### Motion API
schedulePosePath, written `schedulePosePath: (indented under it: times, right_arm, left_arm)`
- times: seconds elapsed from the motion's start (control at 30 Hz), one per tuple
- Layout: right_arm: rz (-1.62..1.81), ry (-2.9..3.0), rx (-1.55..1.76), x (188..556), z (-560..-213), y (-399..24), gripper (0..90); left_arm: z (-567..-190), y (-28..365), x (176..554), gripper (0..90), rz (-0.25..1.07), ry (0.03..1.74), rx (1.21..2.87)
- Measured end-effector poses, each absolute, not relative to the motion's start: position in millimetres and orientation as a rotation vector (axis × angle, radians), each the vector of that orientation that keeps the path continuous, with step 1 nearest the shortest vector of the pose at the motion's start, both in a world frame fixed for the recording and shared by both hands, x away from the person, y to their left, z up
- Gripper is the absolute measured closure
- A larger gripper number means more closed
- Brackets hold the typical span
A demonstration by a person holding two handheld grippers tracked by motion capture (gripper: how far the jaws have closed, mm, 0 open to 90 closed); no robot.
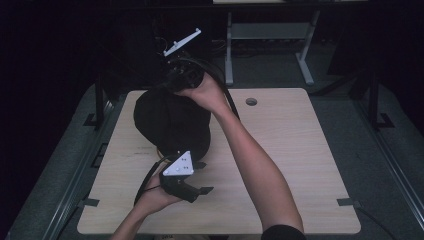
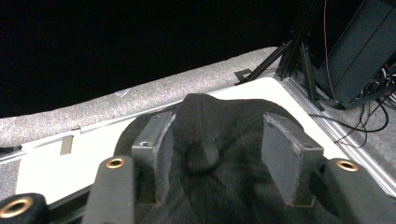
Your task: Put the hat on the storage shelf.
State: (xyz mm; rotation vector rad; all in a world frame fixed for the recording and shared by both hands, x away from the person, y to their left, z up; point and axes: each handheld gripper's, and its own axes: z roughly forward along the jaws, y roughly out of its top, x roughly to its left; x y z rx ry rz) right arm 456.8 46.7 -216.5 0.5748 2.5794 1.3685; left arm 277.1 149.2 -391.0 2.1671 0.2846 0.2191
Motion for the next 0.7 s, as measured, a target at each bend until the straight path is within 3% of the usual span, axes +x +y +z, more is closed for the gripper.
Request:
schedulePosePath:
  times: [0.23,0.7]
  right_arm:
    - [1.419,2.555,0.607,449,-216,23,33.6]
    - [1.472,2.516,0.669,432,-213,-25,28.5]
  left_arm:
    - [-392,151,278,24.7,0.213,0.302,2.157]
    - [-395,154,280,24.2,0.203,0.328,2.158]
